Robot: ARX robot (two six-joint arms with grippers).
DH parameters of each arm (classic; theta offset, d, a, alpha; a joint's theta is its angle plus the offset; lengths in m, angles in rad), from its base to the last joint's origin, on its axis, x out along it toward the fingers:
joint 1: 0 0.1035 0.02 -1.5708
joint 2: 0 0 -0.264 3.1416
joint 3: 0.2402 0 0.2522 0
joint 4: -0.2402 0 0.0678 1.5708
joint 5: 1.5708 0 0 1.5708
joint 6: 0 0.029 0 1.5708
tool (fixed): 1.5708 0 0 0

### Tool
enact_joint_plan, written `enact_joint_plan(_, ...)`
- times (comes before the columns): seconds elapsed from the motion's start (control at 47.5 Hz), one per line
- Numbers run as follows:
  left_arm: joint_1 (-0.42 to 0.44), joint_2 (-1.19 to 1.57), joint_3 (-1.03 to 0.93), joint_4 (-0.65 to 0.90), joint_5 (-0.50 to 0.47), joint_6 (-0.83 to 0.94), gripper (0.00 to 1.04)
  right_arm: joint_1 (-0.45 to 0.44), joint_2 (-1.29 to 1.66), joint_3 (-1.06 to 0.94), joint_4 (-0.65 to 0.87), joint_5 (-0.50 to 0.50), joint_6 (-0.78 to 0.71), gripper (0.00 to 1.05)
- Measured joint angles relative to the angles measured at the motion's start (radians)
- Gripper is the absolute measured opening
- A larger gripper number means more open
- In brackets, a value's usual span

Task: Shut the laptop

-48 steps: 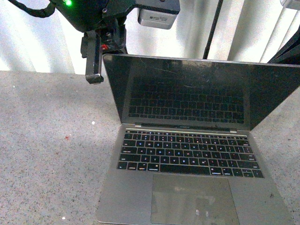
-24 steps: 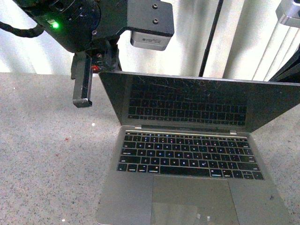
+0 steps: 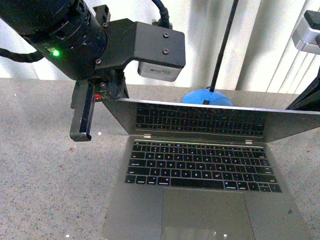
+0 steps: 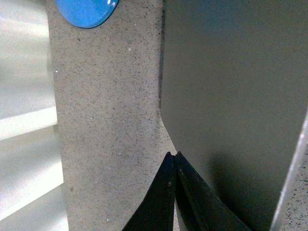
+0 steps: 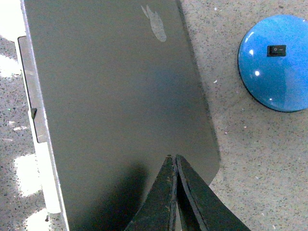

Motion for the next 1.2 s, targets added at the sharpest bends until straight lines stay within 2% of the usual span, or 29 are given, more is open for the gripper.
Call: enact_joint_plan(1.2,-0.062,0.018,-0.151,0.105,0.012,-0.033,0.04,-0.006,-0.002,-0.188,0.142,-0.011,0.016,0.03)
